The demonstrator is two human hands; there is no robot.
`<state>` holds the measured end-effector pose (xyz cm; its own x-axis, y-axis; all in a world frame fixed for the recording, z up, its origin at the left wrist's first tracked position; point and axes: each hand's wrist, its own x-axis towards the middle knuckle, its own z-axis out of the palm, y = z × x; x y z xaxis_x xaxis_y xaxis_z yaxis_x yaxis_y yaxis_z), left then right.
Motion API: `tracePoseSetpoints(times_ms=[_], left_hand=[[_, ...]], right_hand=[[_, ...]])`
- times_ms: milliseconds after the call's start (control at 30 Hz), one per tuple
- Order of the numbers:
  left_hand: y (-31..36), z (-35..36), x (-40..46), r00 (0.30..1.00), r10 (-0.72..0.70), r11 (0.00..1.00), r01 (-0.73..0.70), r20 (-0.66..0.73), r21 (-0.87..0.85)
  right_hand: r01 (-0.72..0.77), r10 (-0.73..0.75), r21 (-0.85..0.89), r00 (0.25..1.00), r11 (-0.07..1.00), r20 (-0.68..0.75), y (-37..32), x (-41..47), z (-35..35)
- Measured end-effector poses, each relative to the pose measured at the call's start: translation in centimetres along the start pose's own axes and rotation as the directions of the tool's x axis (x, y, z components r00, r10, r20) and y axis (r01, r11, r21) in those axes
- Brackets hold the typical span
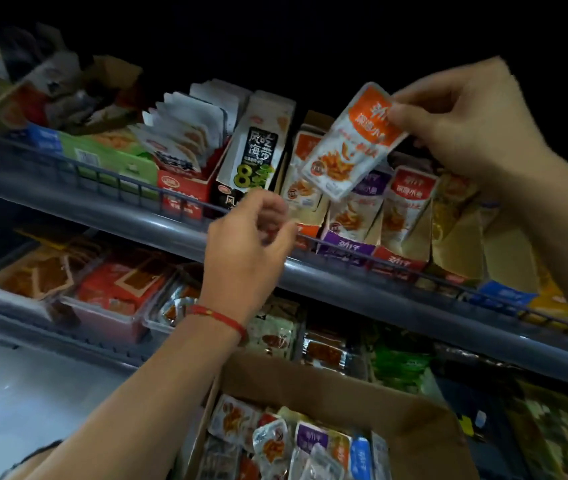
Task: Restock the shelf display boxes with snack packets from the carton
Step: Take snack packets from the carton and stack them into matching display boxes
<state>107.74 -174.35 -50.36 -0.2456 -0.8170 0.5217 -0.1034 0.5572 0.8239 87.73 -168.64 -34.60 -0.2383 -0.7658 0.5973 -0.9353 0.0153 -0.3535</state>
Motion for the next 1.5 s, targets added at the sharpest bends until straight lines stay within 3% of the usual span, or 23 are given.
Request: tracePoseSetpoints(times_ms=[100, 200, 300, 567, 800, 1033, 1267, 1400, 1500], left_hand=[[-0.7, 0.9, -0.2, 0.958, 0.248, 0.903, -0.283, 0.146, 0.324], [-0.8, 1.7, -0.7, 0.917, 0.222, 0.823, -0.358, 0.33, 0.441], [-0.9, 2.1, -1.1, 0.902, 0.153, 0.756, -0.371, 0.405, 0.54], [-0.6, 2.1, -1.1, 0.911, 0.127, 0.781, -0.335, 0.392, 0.526], [-0.6, 2.2, -1.2, 0.914, 0.113, 0.783, -0.323, 0.389, 0.531], [-0.5, 1.9, -1.3, 0.907, 0.118, 0.804, -0.326, 0.404, 0.497], [-1.0, 1.2, -2.0, 0.896, 0.199, 0.779, -0.39, 0.397, 0.492], [-0.7, 0.9, -3.8, 0.878, 0.32, 0.775, -0.459, 0.356, 0.434], [-1.1, 1.3, -6.4, 0.858, 0.292, 0.796, -0.463, 0.423, 0.39]], right_hand=[[0.057, -0.06, -0.137, 0.998, 0.989, -0.02, -0.7, 2.9, 1.7], [0.086, -0.08, -0.229, 0.996, 0.97, 0.036, -1.0, 4.6, 4.0], [0.103, -0.073, -0.277, 0.991, 0.955, 0.116, -0.9, 5.5, 6.2], [0.067, 0.066, -0.432, 0.955, 0.9, 0.287, 0.5, 6.0, 10.0], [-0.008, 0.168, -0.558, 0.957, 0.83, 0.236, 0.7, 6.9, 10.6], [0.05, 0.047, -0.54, 0.985, 0.84, 0.166, 0.4, 6.0, 10.3], [0.208, -0.216, -0.486, 0.976, 0.849, 0.039, -0.5, -0.1, 6.6], [0.205, -0.197, -0.368, 0.979, 0.907, 0.06, 0.2, -7.3, 4.2], [0.148, -0.101, -0.276, 0.979, 0.95, 0.177, 1.8, -13.6, 3.3]])
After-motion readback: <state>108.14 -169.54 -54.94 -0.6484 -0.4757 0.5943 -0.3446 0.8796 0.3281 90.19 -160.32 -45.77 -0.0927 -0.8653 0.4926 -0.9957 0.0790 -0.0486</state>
